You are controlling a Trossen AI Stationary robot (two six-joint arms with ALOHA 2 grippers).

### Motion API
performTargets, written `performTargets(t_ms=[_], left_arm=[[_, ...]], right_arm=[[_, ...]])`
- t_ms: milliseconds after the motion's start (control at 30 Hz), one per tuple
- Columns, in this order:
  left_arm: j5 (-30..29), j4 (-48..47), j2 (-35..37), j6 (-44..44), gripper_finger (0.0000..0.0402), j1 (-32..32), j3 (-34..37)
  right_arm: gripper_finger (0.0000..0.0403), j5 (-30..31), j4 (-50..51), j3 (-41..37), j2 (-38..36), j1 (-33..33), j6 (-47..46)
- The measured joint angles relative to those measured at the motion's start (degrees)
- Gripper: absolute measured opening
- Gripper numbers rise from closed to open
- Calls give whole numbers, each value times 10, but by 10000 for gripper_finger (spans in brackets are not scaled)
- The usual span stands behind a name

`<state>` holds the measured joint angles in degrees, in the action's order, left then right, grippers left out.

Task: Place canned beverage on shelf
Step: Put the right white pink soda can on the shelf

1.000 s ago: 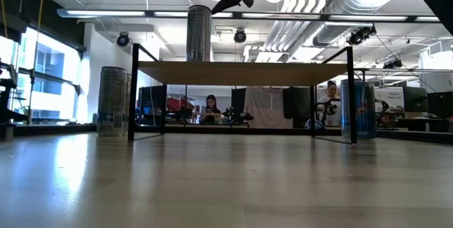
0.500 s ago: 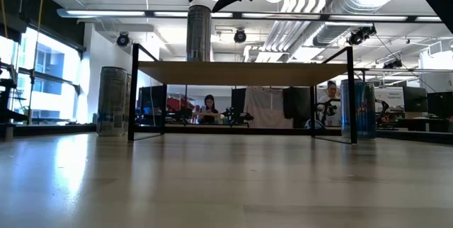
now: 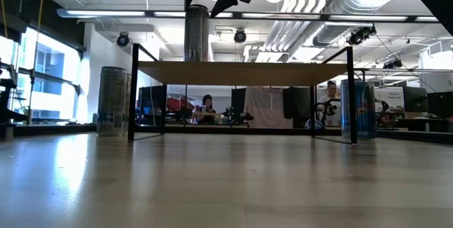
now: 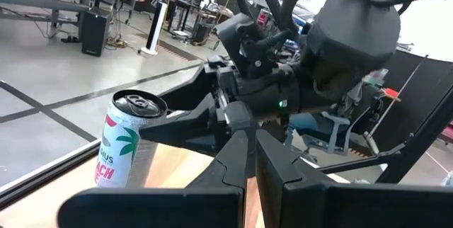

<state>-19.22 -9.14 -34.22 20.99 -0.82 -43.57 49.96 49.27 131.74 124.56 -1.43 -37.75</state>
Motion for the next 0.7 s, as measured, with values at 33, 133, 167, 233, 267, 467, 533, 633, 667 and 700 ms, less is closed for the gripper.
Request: performTargets(t_ms=[33, 133, 167, 233, 267, 467, 533, 633, 667, 700], left_arm=[[1, 1, 0, 0, 3, 0, 0], [3, -1, 0, 0, 3, 0, 0], [5, -1, 0, 0, 3, 0, 0], [7, -1, 0, 0, 3, 0, 0], [7, -1, 0, 0, 3, 0, 0], [7, -2, 0, 0, 3, 0, 0], [7, -2, 0, 0, 3, 0, 0], [7, -2, 0, 0, 3, 0, 0], [7, -3, 0, 0, 3, 0, 0], [7, -3, 0, 0, 3, 0, 0]], right_arm=[[291, 8, -8, 0, 3, 0, 1], [291, 27, -8, 0, 8, 0, 3], [291, 37, -11, 1, 10, 0, 0], [291, 54, -6, 1, 14, 0, -4], [291, 63, -8, 1, 19, 0, -4], [291, 71, -16, 0, 34, 0, -8], [289, 72, -20, 0, 36, 0, -9], [266, 74, -21, 0, 37, 0, 4], [252, 72, -21, 0, 37, 0, 11], [237, 70, -22, 0, 37, 0, 22]])
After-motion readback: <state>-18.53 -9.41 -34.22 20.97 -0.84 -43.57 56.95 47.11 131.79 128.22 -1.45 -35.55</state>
